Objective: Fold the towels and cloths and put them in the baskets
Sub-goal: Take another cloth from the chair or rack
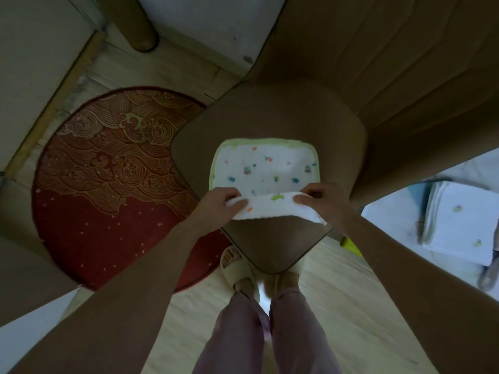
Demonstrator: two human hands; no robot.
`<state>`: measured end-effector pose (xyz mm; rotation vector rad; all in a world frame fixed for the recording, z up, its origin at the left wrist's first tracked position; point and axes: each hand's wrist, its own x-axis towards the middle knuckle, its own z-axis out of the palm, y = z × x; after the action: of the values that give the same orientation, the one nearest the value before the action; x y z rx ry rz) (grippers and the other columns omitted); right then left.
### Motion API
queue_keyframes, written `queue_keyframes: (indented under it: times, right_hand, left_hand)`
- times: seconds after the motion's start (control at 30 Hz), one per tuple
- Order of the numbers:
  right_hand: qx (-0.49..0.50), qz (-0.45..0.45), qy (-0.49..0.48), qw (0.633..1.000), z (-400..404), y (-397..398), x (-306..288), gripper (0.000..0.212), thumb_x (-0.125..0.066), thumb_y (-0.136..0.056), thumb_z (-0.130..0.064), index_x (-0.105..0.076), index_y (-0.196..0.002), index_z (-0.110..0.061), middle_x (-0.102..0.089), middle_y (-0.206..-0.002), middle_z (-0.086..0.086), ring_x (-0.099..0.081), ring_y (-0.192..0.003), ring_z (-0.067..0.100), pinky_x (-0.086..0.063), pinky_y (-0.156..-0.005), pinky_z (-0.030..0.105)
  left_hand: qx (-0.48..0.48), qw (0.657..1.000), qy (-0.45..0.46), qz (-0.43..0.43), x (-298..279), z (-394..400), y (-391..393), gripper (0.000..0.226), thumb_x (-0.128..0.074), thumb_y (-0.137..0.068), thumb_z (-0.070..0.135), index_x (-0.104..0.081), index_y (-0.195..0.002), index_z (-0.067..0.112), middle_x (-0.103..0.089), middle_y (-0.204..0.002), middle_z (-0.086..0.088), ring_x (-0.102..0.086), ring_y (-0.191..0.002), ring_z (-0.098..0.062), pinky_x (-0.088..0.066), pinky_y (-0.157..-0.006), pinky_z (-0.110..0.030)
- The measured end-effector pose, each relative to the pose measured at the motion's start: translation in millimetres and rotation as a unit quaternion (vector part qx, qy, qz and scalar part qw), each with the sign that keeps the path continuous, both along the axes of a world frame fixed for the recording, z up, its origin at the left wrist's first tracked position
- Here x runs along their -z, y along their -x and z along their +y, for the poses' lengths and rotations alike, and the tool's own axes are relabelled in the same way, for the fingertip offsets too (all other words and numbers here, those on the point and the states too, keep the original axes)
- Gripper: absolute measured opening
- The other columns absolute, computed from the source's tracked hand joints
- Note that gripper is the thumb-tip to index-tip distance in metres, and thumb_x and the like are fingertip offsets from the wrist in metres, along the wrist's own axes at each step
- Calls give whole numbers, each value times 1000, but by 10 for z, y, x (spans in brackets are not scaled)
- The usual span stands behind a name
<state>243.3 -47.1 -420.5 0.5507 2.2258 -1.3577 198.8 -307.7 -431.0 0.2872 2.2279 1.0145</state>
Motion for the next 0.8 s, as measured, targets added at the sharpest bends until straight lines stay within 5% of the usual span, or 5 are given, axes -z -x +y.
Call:
queue_keyframes:
  times: [0.17,0.43,0.53,0.67,0.8]
  right_hand:
    - [32,7,-19,999,144,178,-59,6,-70,-84,-8,-68,-81,-13,-65,-76,1,-59,-77,14,-45,-65,17]
    - [67,70,-128,987,127,666,149,5,-69,-85,-17,-65,-85,-13,-61,-78,0,-56,-75,14,-41,-68,26]
    - [73,64,-155,983,19,831,221,10,-68,-87,-23,-61,-83,-16,-60,-78,-1,-55,-74,13,-40,-64,23]
    - [61,65,-171,981,-73,1007,300,13,-69,-85,-26,-64,-82,-13,-62,-78,1,-58,-74,18,-48,-66,33]
    - [25,62,-173,983,-73,1076,367,13,-67,-87,-25,-63,-84,-13,-62,-80,3,-58,-77,19,-46,-67,32]
  left_hand:
    - [53,998,16,-27,-98,-69,249,7,-73,-81,18,-67,-84,20,-66,-81,7,-60,-73,-2,-45,-68,-22]
    - [-194,978,72,21,62,179,717,21,-63,-90,27,-67,-102,10,-65,-93,-3,-58,-78,-12,-38,-54,-13]
    - [-243,964,106,23,171,221,738,30,-57,-94,29,-63,-112,5,-66,-101,-11,-60,-85,-19,-39,-60,-20]
    - [-286,948,132,44,213,269,729,29,-52,-97,22,-58,-112,-1,-57,-94,-6,-51,-80,-14,-33,-55,-9]
    - [-298,942,139,71,235,282,733,26,-51,-97,21,-56,-109,-1,-60,-95,-12,-53,-78,-16,-32,-57,-13]
